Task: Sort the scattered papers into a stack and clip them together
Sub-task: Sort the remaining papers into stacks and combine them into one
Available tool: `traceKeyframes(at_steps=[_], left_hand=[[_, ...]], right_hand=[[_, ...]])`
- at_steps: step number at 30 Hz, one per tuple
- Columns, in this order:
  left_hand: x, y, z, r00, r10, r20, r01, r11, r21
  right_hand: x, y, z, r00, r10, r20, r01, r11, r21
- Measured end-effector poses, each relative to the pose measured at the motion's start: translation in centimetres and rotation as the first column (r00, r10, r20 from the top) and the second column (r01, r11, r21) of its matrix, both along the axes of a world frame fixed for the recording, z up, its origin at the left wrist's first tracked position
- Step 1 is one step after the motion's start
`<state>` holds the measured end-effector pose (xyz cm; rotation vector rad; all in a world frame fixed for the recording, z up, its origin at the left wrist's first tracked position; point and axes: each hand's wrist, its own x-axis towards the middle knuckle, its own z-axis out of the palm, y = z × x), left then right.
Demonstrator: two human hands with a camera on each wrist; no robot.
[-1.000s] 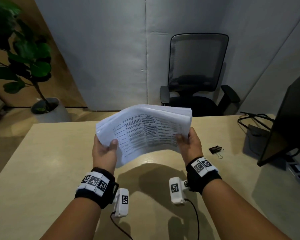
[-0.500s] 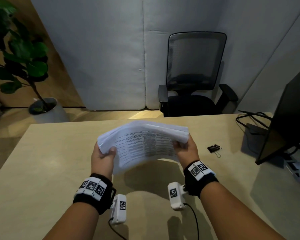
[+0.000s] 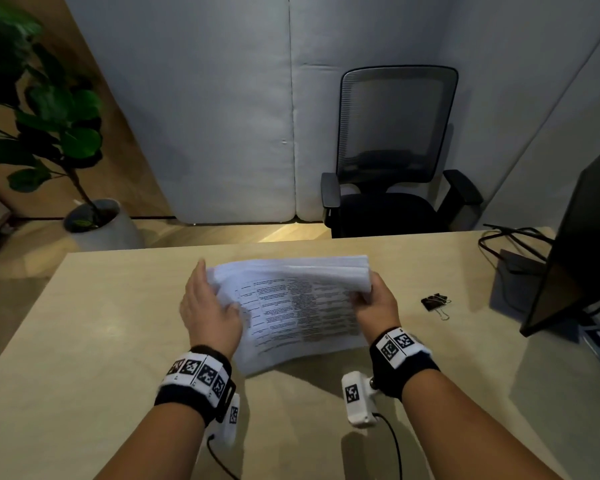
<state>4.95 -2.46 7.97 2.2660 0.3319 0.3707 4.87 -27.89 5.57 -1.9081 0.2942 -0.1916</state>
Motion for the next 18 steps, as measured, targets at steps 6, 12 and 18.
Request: traceKeyframes(at_steps=[6,12,18], left_hand=[[1.0,-2.8,4.6,0.928,-0.371,-0.018,0.348,0.852,0.392],[1.2,-3.1,5.4,0.909,-0.407,0.088,0.404,0.914,0.043],[1.6,-1.6,5.5,0.967,-0.252,0.030,0.246,0.903,-0.352]], right_hand=[[1.2,1.6,6.8,0.953,0.256,0.159,-0.151,0.863,-0.482],[2.0,0.9,7.6,0.923,0.385,0.026,-0.308,0.775,-0.551],[3.2,-4.2,5.3,0.965,0.262,-0.027,-0.262,0.945,-0.196]])
